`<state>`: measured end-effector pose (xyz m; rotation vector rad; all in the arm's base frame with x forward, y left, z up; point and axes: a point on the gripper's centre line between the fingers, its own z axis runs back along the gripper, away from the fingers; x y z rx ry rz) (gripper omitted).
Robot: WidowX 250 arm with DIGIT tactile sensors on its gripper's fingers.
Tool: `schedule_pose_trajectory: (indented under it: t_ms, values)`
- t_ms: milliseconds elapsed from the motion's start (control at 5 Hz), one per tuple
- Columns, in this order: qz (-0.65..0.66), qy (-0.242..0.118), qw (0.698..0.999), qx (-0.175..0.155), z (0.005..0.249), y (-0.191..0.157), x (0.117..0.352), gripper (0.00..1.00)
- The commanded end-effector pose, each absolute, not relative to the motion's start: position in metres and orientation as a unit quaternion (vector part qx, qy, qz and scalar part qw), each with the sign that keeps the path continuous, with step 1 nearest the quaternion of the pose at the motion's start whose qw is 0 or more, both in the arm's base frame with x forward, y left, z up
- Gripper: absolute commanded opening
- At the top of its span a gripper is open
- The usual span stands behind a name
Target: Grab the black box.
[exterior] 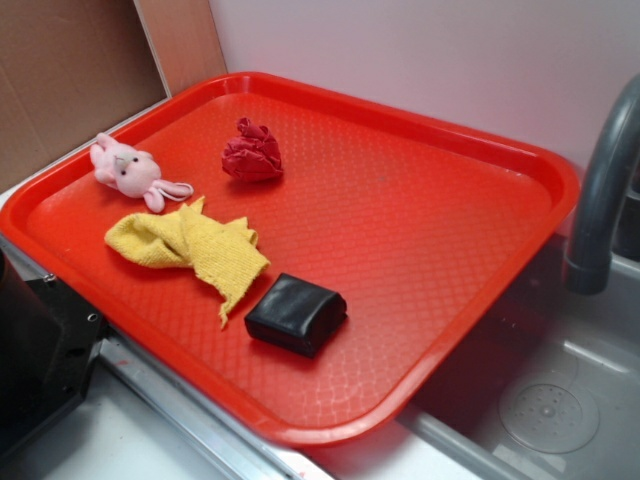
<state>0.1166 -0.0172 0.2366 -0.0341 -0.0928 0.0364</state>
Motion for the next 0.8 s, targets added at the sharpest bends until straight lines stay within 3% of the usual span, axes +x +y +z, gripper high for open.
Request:
schedule_pose_trajectory:
  t_ms: [0, 200, 600]
  values:
    - [0.018, -0.046, 0.999, -0.017, 0.237, -0.017, 0.117, 1.0]
    - [-0.097, -0.032, 0.994, -0.032, 0.228, -0.021, 0.134, 1.0]
    - [-0.329, -0.068, 0.94, -0.062, 0.195, -0.045, 0.163, 1.0]
